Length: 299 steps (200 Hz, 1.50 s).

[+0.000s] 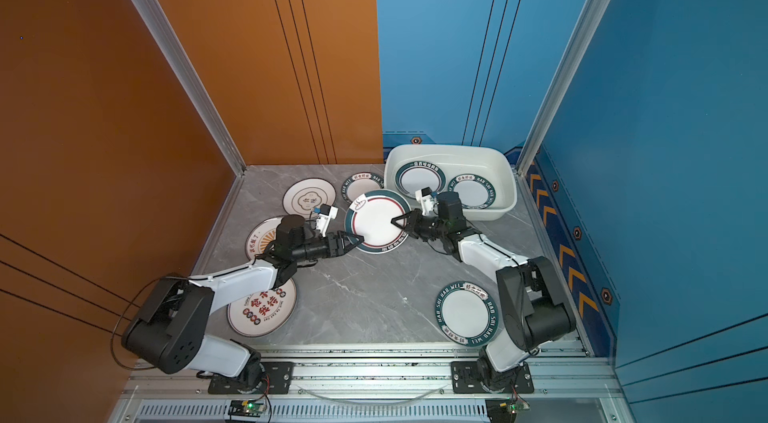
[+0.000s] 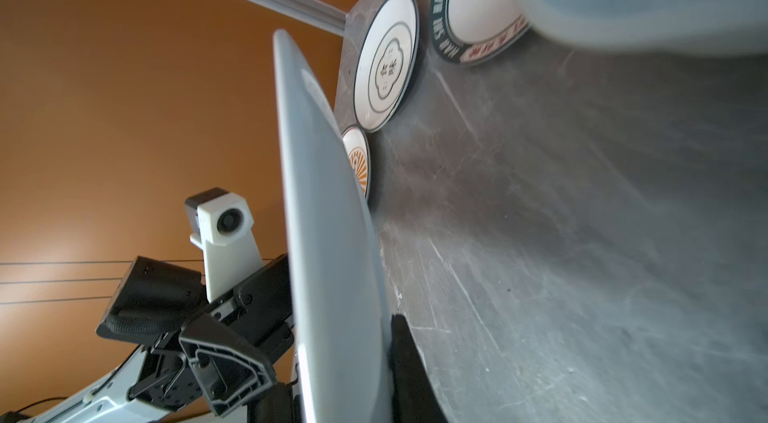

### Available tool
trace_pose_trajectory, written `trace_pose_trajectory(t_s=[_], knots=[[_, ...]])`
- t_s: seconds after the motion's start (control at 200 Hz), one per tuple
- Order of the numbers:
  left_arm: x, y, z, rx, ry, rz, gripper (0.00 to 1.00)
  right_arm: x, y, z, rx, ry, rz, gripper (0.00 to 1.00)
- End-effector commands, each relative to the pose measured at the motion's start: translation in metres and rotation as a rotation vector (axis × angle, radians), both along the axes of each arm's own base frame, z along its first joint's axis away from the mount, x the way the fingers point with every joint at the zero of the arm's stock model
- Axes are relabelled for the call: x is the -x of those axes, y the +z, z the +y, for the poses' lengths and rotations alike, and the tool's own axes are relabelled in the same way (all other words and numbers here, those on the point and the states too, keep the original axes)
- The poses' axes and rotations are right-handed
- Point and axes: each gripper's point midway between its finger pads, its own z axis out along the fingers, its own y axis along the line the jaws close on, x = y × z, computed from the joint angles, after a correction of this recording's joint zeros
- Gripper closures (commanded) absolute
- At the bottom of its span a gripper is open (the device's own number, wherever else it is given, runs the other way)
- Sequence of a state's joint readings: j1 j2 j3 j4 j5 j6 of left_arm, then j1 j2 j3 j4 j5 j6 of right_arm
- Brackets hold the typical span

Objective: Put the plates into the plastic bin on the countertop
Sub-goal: 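Carry the plate into the bin with the right gripper while the left releases, then lower the plate flat onto the stack in the bin and open the right gripper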

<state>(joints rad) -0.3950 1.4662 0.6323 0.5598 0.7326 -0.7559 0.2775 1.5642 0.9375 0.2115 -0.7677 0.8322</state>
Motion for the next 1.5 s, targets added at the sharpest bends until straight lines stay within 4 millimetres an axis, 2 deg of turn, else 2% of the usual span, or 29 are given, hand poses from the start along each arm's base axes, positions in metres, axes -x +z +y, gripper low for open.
trace_pose_trajectory(t_s=[0.0,0.24,0.365,0.516,0.626,0.686,0.791,0.816,0.826,0.841,0.906,1.247,1.407,1.472,1.492], knots=[[0.007,0.011,0.005,-0.011,0.005,-0.068,0.01,-0.019,0.034,-0.033,0.108,-0.098,-0.08,1.0],[0.001,0.01,0.037,-0.159,0.172,-0.078,0.02,-0.071,0.058,-0.094,0.204,-0.277,-0.107,1.0],[-0.006,0.002,0.057,-0.268,0.281,-0.024,0.02,-0.108,0.057,-0.118,0.173,-0.345,-0.079,1.0],[-0.006,0.011,0.074,-0.263,0.374,-0.049,0.02,-0.149,0.035,-0.141,0.153,-0.415,-0.016,1.0],[0.002,0.022,0.077,-0.243,0.348,-0.11,0.02,-0.173,0.011,-0.153,0.136,-0.449,0.038,1.0],[0.008,0.028,0.074,-0.245,0.31,-0.181,0.02,-0.183,0.002,-0.156,0.128,-0.463,0.049,1.0],[0.01,0.028,0.078,-0.264,0.328,-0.202,0.02,-0.197,-0.012,-0.155,0.117,-0.46,0.07,1.0],[0.011,0.028,0.078,-0.268,0.329,-0.202,0.02,-0.199,-0.008,-0.154,0.11,-0.459,0.063,1.0],[0.011,0.028,0.078,-0.267,0.328,-0.202,0.02,-0.201,-0.019,-0.153,0.112,-0.458,0.084,1.0],[0.01,0.027,0.078,-0.27,0.329,-0.202,0.02,-0.203,-0.024,-0.153,0.109,-0.457,0.095,1.0],[0.01,0.028,0.078,-0.27,0.328,-0.201,0.02,-0.21,-0.031,-0.151,0.096,-0.457,0.109,1.0],[0.006,0.025,0.075,-0.253,0.308,-0.184,0.02,-0.228,-0.08,-0.149,0.072,-0.469,0.201,1.0],[0.004,0.024,0.075,-0.252,0.31,-0.179,0.02,-0.234,-0.087,-0.147,0.067,-0.469,0.213,1.0],[0.004,0.024,0.076,-0.25,0.31,-0.178,0.02,-0.232,-0.096,-0.145,0.068,-0.467,0.234,1.0],[0.003,0.023,0.075,-0.25,0.309,-0.175,0.02,-0.238,-0.087,-0.145,0.064,-0.466,0.213,1.0]])
